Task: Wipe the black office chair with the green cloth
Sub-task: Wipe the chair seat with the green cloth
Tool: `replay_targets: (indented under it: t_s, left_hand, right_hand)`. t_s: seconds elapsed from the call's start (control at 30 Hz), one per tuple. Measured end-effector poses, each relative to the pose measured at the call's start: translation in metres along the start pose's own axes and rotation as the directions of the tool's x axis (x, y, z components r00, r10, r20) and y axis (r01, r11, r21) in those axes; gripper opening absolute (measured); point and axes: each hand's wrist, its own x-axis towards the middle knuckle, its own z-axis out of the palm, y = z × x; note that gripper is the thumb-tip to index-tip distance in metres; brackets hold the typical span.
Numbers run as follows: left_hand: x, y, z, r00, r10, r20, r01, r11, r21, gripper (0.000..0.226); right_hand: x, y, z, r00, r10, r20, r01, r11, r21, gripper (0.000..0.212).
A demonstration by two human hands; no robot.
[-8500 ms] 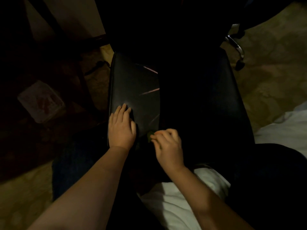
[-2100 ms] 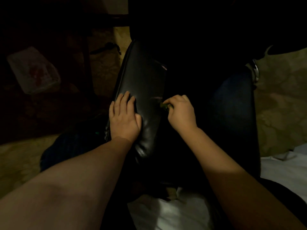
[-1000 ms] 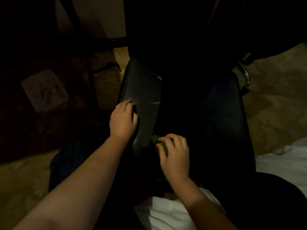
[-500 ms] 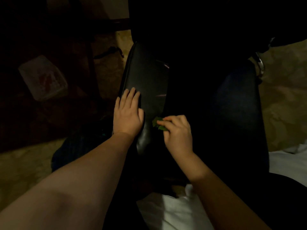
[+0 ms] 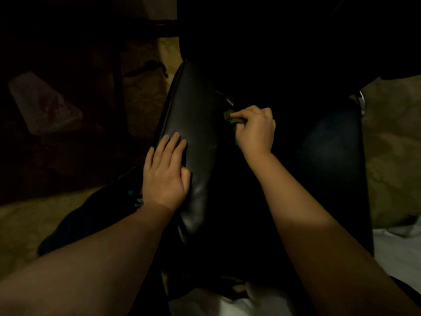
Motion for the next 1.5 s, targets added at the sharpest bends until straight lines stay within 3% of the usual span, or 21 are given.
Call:
replay_targets:
  t_s: [0.37, 0.5, 0.7, 0.83, 1.03, 1.5]
  left_hand:
    - [0.002, -0.001, 0.004, 1.0, 0.0, -0.014, 0.0, 0.999, 0.049, 0.059]
    - [0.003, -0.001, 0.004, 1.0, -0.005, -0.015, 0.005, 0.998, 0.062, 0.059]
    - [0.003, -0.001, 0.006, 1.0, -0.005, -0.006, 0.006, 0.998, 0.066, 0.059]
    - [0.002, -0.002, 0.007, 1.0, 0.001, -0.018, 0.0, 0.997, 0.074, 0.059]
    - [0.001, -0.001, 0.007, 1.0, -0.002, -0.021, 0.003, 0.997, 0.075, 0.059]
    - [0.001, 0.0, 0.005, 1.0, -0.01, -0.012, 0.011, 0.998, 0.055, 0.06]
  right_hand:
    - [0.075, -0.008, 0.01, 0.996, 0.056, -0.068, -0.053, 0.997, 0.05, 0.029]
    - [0.093, -0.012, 0.01, 0.996, -0.024, -0.087, 0.023, 1.0, -0.011, 0.031]
    - [0.114, -0.02, 0.008, 0.997, -0.042, -0.063, 0.041, 0.999, -0.02, 0.054]
    - [0.104, -0.009, 0.013, 0.99, -0.14, 0.01, 0.14, 0.99, -0.016, 0.049]
    - [0.085, -0.011, 0.003, 0.995, -0.072, 0.065, 0.073, 0.997, -0.01, 0.042]
    - [-0.037, -0.003, -0.014, 0.954, -0.22, 0.202, 0.219, 0.975, 0.027, 0.045]
